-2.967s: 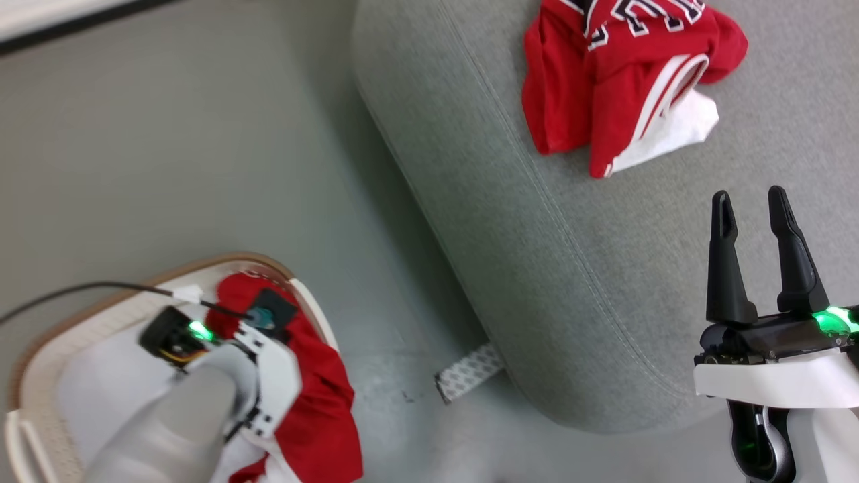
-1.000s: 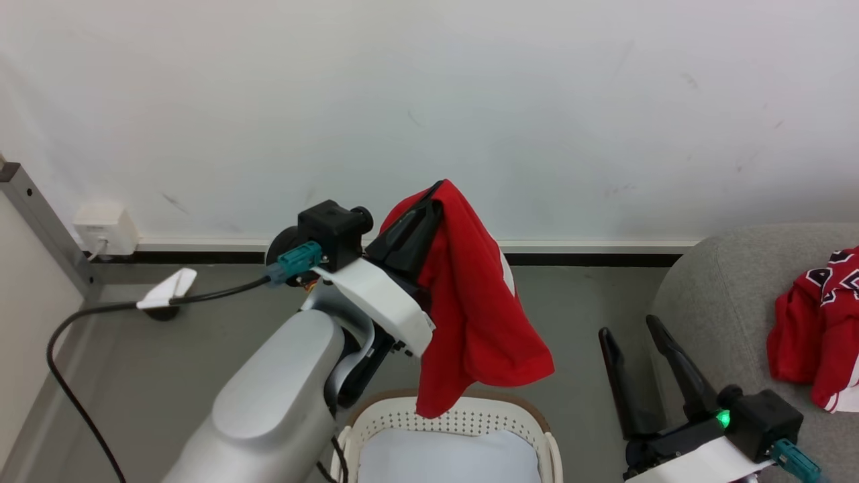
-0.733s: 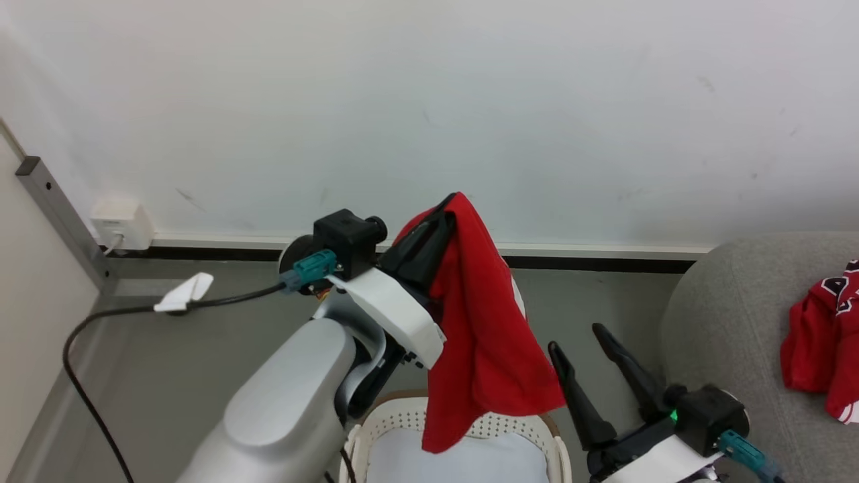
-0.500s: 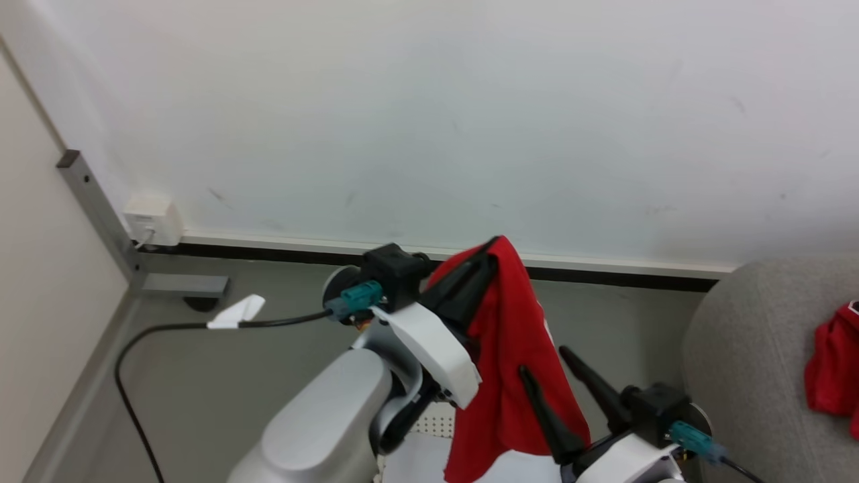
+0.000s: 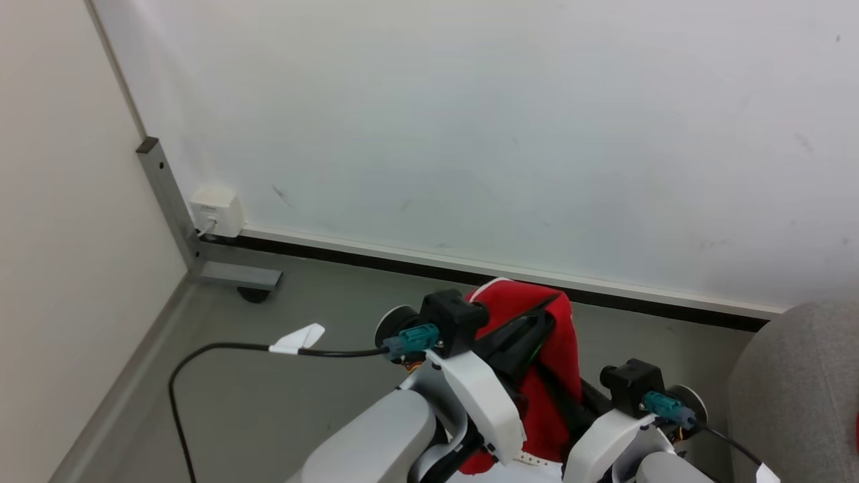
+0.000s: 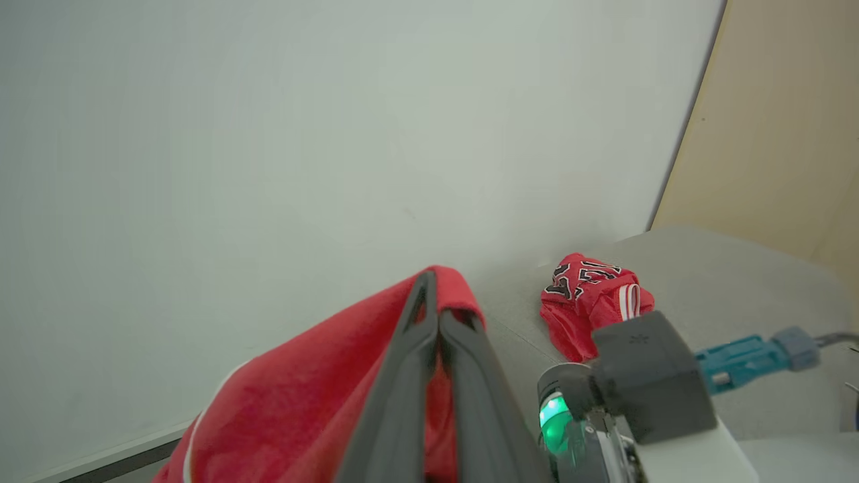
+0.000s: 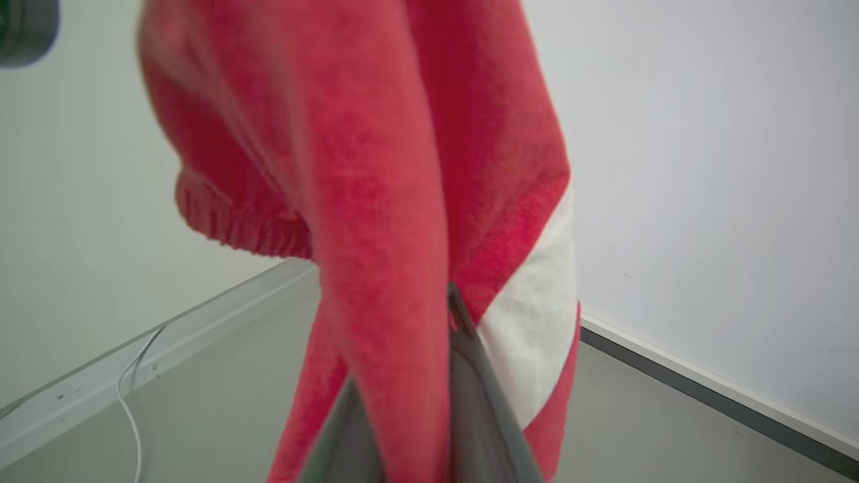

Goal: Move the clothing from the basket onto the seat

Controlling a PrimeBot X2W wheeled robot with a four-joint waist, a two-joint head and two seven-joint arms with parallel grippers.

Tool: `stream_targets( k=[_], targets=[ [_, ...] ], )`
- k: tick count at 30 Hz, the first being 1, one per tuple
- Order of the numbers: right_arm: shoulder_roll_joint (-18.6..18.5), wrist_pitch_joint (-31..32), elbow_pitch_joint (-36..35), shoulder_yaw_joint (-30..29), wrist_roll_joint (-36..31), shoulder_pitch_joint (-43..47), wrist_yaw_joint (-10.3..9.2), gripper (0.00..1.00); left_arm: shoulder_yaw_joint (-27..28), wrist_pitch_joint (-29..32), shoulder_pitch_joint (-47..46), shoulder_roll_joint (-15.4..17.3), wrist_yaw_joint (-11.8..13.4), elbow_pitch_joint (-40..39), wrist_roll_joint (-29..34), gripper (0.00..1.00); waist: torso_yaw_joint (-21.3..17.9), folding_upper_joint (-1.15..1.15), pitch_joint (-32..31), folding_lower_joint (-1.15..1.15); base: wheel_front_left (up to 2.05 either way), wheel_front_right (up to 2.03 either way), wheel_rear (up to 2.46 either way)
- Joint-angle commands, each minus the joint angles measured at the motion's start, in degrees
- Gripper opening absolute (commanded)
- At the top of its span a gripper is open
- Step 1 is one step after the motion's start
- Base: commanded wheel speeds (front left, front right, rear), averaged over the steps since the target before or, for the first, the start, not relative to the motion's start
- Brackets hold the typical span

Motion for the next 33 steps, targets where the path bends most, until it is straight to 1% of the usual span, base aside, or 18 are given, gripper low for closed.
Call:
stream_targets(
  k=[1,5,8,18,19,20,21,27,29,33],
  targets=[
    [-0.4,-0.33,1.01,-0.43,0.54,-0.97,-0.13,0.0,-0.08,0.04,0.47,-0.04,0.07,-0.1,-0.6,0.0,0.49,0.0,0.05,0.0,0.0,0.0,0.0],
    [-0.28,-0.46,2.47,-1.31,0.95,-2.07,-0.13,0.0,0.0,-0.36,0.14,-0.07,0.52,0.22,-1.11,0.0,0.75,0.0,0.45,0.0,0.0,0.0,0.0],
    [-0.29,-0.51,1.98,-2.16,0.87,-2.3,-0.13,0.0,0.27,-0.63,-0.23,0.08,0.77,0.39,-1.14,0.0,0.73,0.0,0.73,0.0,0.0,0.0,0.0],
    [-1.11,-0.51,-3.7,-9.52,-1.5,-0.42,-0.13,0.0,1.08,-1.36,-0.54,1.73,1.39,1.23,-1.39,0.0,0.12,0.0,1.69,0.0,0.0,0.0,0.0],
    [-1.21,-0.51,-4.33,-10.16,-1.71,-0.25,-0.13,0.0,1.04,-1.34,-0.39,1.81,1.39,1.34,-1.48,0.07,-0.01,0.0,1.74,0.0,0.0,0.0,0.0],
    [-1.31,-0.51,-4.95,-10.92,-1.96,-0.16,-0.13,0.0,1.0,-1.3,-0.21,1.89,1.47,1.43,-1.46,0.42,-0.18,0.0,1.78,0.0,0.0,0.0,0.0],
    [-1.27,-0.52,-5.65,-11.58,-2.06,0.01,-0.13,0.0,0.91,-1.2,0.07,1.94,1.53,1.53,-1.62,1.0,-0.4,0.0,1.81,0.0,0.0,0.0,0.0],
    [-1.06,-0.51,-9.44,-15.81,-1.47,0.95,-0.13,0.0,0.26,-0.96,1.7,2.75,1.58,1.21,-1.9,1.0,-3.05,0.0,2.51,0.0,0.0,0.0,0.0],
    [-0.82,-0.51,-10.69,-17.7,-0.44,0.9,-0.13,0.0,0.06,-0.83,2.13,3.26,1.4,1.22,-1.94,1.0,-4.45,0.0,2.99,0.0,0.0,0.0,0.0],
    [-1.19,-0.52,-12.59,-20.31,-0.48,0.73,-0.13,0.0,-0.33,-1.19,2.69,4.0,1.27,0.87,-1.77,1.0,-7.83,0.0,3.67,0.0,0.0,0.0,0.0]
  ],
)
